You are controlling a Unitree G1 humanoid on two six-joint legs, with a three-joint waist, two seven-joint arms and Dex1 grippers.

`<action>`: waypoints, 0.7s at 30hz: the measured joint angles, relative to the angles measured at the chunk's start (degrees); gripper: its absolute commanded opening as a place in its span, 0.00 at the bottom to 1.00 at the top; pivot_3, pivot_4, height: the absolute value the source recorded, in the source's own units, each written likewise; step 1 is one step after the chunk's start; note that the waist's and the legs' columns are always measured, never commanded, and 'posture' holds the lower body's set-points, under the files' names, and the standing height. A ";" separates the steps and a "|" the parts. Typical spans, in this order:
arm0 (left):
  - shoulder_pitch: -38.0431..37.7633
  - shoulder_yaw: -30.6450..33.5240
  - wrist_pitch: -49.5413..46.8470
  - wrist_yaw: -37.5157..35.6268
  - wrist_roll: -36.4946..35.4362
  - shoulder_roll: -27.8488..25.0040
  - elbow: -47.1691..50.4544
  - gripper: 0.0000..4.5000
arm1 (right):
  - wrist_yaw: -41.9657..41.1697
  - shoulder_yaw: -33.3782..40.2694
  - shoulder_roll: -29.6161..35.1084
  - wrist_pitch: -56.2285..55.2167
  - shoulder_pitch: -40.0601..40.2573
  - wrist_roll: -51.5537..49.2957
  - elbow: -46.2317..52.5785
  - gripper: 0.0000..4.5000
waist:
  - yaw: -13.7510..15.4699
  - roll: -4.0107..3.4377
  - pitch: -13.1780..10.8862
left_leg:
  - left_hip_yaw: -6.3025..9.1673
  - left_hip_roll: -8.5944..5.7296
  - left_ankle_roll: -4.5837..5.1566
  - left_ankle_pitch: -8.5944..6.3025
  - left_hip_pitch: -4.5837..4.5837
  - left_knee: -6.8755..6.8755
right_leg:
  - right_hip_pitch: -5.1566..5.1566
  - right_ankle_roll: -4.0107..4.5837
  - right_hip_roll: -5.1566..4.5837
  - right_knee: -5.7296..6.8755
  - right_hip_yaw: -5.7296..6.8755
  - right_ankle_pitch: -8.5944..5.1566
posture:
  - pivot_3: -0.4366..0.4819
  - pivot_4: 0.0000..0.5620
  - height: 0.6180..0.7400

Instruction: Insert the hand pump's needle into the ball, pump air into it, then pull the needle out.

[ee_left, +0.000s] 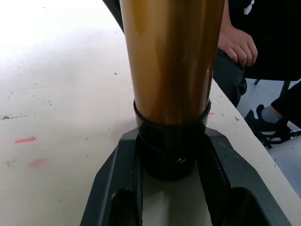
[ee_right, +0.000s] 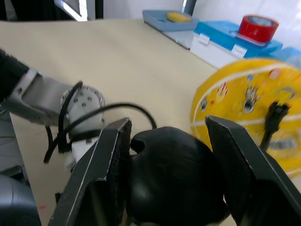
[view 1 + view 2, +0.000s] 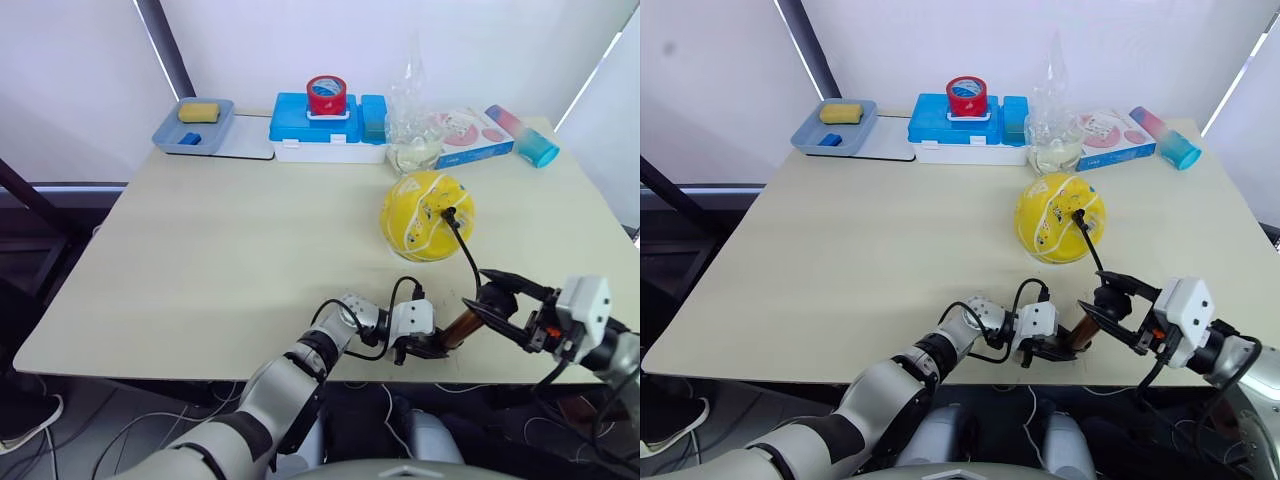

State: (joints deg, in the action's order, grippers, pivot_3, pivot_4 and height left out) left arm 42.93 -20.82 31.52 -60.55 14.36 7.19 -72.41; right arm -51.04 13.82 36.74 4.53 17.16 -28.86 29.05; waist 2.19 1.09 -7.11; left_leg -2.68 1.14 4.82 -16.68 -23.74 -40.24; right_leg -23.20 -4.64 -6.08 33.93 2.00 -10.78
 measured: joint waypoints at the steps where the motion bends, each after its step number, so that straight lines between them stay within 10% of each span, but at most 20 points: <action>1: 0.00 0.00 0.00 0.00 0.00 0.00 -0.01 0.25 | 0.00 -0.19 -0.07 -0.36 -0.10 0.09 -0.07 0.45 | 0.00 0.00 0.00 | 0.00 0.00 0.00 0.00 0.00 0.00 | 0.00 0.00 0.00 0.00 0.00 0.00 | 0.48 0.27 0.97; 21: -0.03 -0.04 0.02 -0.18 -0.02 0.02 0.29 0.25 | 2.45 28.59 18.39 21.35 -4.24 -29.61 11.35 0.45 | 0.11 -0.26 -0.18 | 0.00 -0.05 0.00 0.00 -0.07 0.00 | -0.01 0.00 -0.08 -0.04 0.01 0.01 | 0.48 0.27 0.97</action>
State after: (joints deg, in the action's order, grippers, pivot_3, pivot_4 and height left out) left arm 42.89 -20.87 31.54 -60.73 14.35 7.22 -72.11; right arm -48.60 42.41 55.13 25.88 12.92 -58.48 40.40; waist 2.30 0.83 -7.29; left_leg -2.67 1.09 4.82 -16.68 -23.81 -40.24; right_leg -23.21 -4.64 -6.16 33.88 2.01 -10.77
